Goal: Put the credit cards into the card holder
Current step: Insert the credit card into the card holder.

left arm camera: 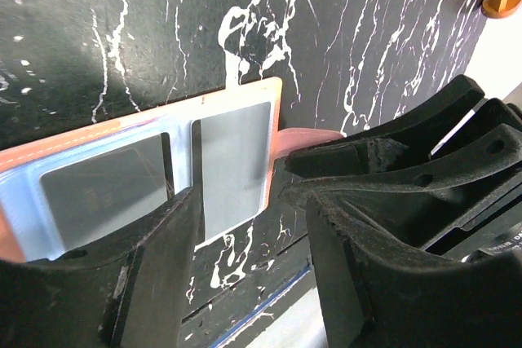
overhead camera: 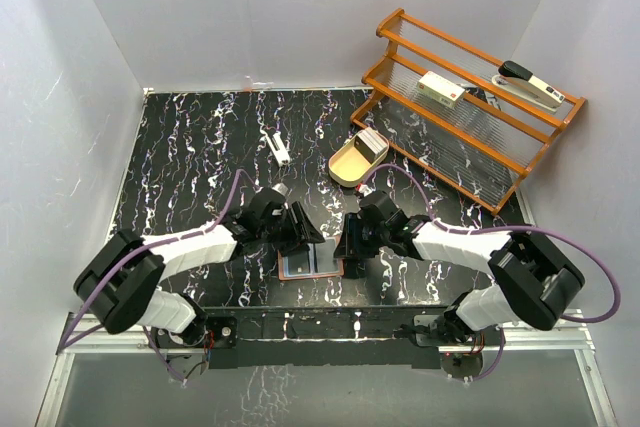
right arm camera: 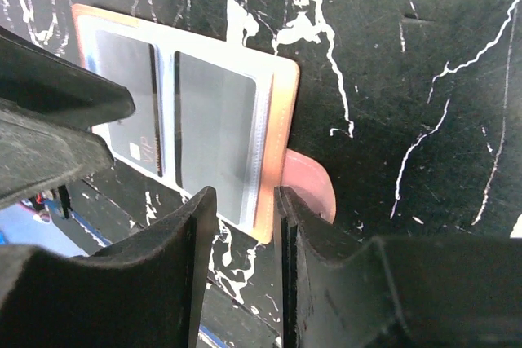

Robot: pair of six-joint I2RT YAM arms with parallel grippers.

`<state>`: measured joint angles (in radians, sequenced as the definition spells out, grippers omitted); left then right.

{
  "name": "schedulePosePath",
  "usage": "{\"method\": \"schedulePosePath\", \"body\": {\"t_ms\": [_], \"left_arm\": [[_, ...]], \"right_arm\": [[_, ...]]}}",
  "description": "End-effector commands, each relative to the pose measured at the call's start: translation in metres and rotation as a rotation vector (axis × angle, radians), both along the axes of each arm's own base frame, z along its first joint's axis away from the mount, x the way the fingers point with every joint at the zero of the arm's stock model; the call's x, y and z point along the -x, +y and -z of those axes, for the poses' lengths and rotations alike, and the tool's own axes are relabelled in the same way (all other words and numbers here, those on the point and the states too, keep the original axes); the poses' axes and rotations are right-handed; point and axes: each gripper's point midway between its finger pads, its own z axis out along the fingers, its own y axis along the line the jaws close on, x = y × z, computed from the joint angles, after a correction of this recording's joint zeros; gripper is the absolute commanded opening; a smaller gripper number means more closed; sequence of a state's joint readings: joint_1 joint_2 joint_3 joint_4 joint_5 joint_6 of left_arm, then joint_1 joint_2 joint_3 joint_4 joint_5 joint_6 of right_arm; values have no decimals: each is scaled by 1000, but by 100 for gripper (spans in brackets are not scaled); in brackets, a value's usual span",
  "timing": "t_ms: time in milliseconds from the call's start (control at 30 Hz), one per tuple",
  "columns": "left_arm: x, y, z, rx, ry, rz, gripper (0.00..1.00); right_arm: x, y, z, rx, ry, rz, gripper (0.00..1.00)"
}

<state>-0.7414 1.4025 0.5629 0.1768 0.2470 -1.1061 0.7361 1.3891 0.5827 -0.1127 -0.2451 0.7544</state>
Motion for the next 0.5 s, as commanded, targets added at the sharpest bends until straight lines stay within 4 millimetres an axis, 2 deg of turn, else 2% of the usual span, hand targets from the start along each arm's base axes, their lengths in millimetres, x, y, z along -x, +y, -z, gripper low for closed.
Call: {"method": "schedulePosePath", "body": {"t_ms": [0,267,467], "left_arm": [[-2,34,-5,-139,-26,-33,53],[8,83,9,-302,32,-69,52],[24,96,23,-346,81,-61,54]], "right_arm": [[-13,14,-35,-76,-78,3,33],[-9,19,-32,-87,-56,-6,40],[-19,6,-33,-2,-96,35,41]]}}
